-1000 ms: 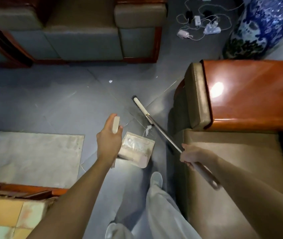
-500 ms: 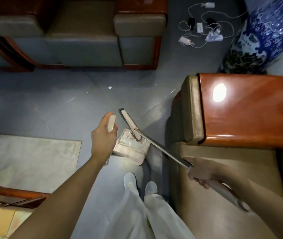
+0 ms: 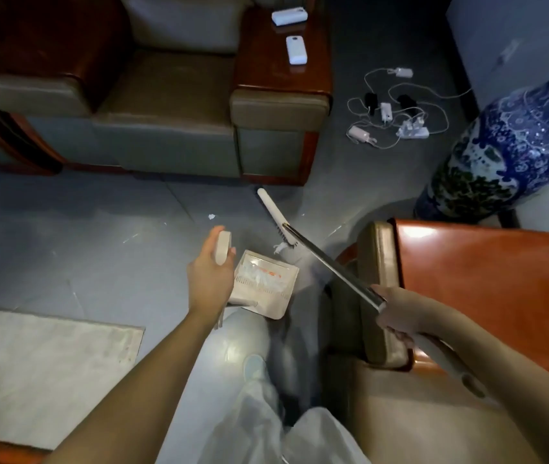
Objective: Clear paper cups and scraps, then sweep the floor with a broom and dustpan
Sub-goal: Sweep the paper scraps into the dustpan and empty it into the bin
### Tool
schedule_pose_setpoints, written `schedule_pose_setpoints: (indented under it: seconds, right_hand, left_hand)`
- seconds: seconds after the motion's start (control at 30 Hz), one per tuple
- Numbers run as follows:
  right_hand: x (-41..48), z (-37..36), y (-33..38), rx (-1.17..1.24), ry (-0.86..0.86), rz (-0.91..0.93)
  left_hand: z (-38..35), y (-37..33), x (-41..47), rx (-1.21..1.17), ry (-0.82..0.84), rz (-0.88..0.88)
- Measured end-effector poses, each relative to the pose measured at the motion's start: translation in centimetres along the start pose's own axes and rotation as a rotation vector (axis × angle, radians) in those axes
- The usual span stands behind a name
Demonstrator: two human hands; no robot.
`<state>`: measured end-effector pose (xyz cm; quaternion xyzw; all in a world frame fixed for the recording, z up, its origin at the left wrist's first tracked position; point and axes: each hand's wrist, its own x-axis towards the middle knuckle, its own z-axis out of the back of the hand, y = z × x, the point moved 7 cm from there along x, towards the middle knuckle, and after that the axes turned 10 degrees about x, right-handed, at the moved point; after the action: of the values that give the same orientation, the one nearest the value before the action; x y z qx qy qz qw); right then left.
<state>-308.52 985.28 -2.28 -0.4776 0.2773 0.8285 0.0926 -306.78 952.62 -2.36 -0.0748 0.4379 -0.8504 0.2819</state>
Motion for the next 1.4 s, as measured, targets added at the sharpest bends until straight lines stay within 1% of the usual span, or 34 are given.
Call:
schedule_pose_setpoints:
  seconds: [0.17, 0.23, 0.3, 0.43, 0.53, 0.6, 0.67, 0.73, 0.8, 0.97, 1.07, 1.2, 1.33, 1.4]
  right_hand:
    - [4.4, 4.8, 3.3, -0.097, -0.087, -0.012]
    - [6.4, 6.5, 4.2, -0.170, -0.110, -0.039]
    - [8.6, 8.8, 5.7, -0.212, -0.129, -0.064]
    - [14.6, 13.2, 9.4, -0.370, -0.161, -0.030]
    - [19.2, 16.2, 11.1, -0.412, -0.159, -0.046]
    - [21.6, 17.3, 11.8, -0.437, -0.136, -0.036]
    - [23.2, 17.5, 12.3, -0.466, -0.069, -0.045]
    - [23.7, 16.9, 12.2, -0.466, 0.030, -0.118]
    - [23.4, 15.9, 11.6, -0.399, 0.134, -0.171]
    - [20.1, 15.2, 11.9, -0.153, 0.344, -0.176]
    - [18.5, 15.0, 13.2, -0.110, 0.423, -0.166]
    - [17.7, 14.3, 16.3, -0.220, 0.401, -0.108]
    - [17.7, 13.8, 21.3, -0.273, 0.348, -0.047]
    - [17.8, 13.2, 24.2, -0.345, 0.325, 0.005]
  left_hand:
    - [-2.8, -2.3, 5.1, 0.022, 0.067, -0.008]
    - [-3.7, -3.1, 7.1, 0.027, 0.086, 0.011]
    - [-4.6, -3.2, 9.5, 0.022, 0.069, 0.048]
    - [-6.0, -3.5, 14.1, 0.072, 0.038, 0.103]
    - [-7.6, -4.2, 17.8, 0.118, 0.009, 0.168]
    - [-9.2, -4.9, 19.9, 0.135, 0.017, 0.214]
    - [-10.7, -5.9, 21.1, 0.179, 0.027, 0.178]
    - [-11.6, -6.7, 21.4, 0.233, 0.032, 0.136]
    - [-11.8, -6.8, 21.6, 0.250, 0.022, 0.124]
    - [-9.9, -6.3, 22.2, 0.243, -0.007, 0.143]
    - [-7.7, -5.1, 21.9, 0.248, -0.037, 0.161]
    - [-3.8, -3.4, 21.1, 0.210, -0.126, 0.221]
    - [-0.3, -1.5, 20.8, 0.181, -0.187, 0.280]
    - [1.2, -0.4, 20.7, 0.181, -0.218, 0.304]
